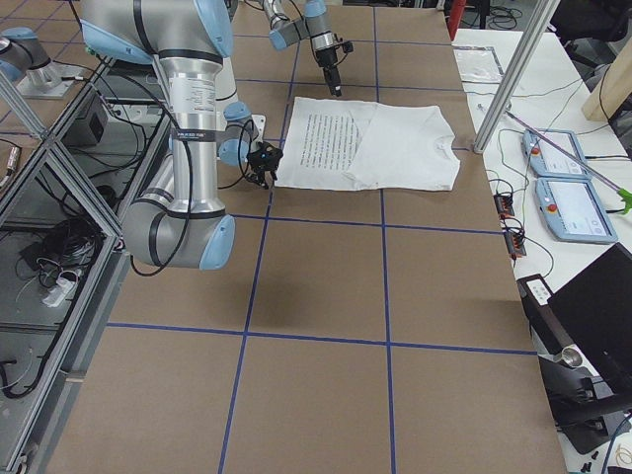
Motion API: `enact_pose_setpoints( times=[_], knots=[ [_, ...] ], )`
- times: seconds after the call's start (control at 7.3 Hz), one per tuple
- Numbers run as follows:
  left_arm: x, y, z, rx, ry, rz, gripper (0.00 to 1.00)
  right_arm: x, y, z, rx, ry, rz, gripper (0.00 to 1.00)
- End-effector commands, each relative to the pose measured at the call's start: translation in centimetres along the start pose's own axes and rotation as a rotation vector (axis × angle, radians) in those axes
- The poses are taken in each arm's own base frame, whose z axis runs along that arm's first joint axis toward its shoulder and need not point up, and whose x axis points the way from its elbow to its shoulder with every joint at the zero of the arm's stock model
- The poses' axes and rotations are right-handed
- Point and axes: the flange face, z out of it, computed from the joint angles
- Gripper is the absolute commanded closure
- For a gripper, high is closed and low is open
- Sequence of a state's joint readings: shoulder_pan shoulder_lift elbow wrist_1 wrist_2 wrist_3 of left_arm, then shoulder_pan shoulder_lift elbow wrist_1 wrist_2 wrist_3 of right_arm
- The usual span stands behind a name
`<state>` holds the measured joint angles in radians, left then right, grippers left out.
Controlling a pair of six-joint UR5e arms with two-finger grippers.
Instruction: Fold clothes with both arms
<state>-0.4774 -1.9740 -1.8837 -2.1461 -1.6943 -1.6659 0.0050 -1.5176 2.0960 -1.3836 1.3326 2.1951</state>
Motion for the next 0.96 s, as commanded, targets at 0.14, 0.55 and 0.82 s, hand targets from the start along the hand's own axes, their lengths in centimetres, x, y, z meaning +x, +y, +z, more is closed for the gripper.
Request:
enact_pose_setpoints(
  times=[0.14, 0.55, 0.82],
  knots=[
    [-0.17, -0.01, 0.03, 0.001, -0.003, 0.0, 0.01, -0.25, 0.16, -0.22, -0.006, -0.005, 0.0, 1.0],
    [-0.17, -0.01, 0.03, 0.001, -0.003, 0.0, 0.01, -0.33, -0.08, -0.33, -0.005, -0.006, 0.003, 1.0],
    [-0.61, 0.02, 0.13, 0.0, -0.011, -0.001, 0.01, -0.55, -0.35, -0.91, -0.009, -0.015, 0.008, 1.0]
  ],
)
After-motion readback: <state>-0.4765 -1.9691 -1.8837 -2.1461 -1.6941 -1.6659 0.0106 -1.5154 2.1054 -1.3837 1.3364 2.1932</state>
